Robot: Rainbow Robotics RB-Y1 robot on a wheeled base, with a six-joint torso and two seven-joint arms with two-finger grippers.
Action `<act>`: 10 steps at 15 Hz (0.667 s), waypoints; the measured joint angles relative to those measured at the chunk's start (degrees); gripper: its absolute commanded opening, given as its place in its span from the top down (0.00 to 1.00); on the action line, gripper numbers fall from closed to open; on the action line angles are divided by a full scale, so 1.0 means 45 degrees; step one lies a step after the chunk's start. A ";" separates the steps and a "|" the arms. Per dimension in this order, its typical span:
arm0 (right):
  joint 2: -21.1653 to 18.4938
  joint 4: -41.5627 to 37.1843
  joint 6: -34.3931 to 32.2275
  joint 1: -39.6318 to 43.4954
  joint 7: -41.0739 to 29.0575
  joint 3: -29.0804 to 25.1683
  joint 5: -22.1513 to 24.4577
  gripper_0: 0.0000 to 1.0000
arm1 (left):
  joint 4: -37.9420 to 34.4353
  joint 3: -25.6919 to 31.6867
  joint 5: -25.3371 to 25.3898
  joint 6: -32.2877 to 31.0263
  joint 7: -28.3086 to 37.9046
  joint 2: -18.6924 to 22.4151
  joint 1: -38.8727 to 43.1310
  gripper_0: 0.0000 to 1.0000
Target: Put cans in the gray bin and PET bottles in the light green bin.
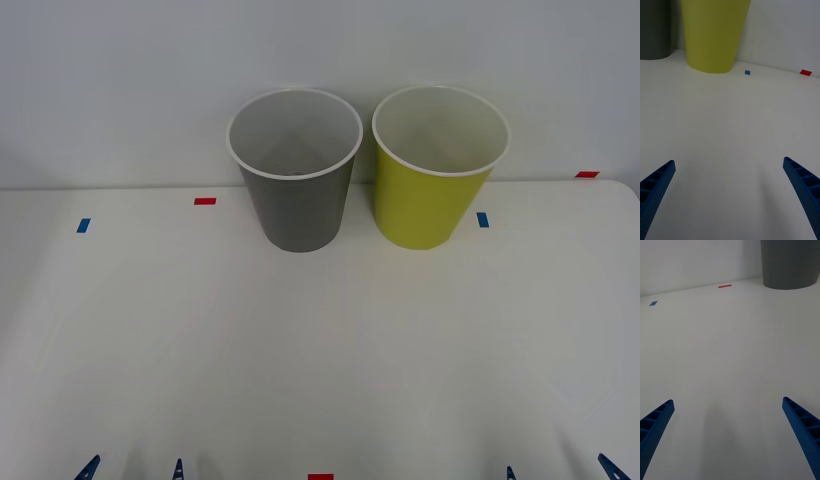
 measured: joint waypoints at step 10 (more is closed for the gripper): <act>0.0000 0.0000 0.0000 0.0000 0.0000 0.0000 0.0000 0.00 | 0.0000 0.0000 0.0000 0.0000 0.0000 0.0000 0.0000 0.00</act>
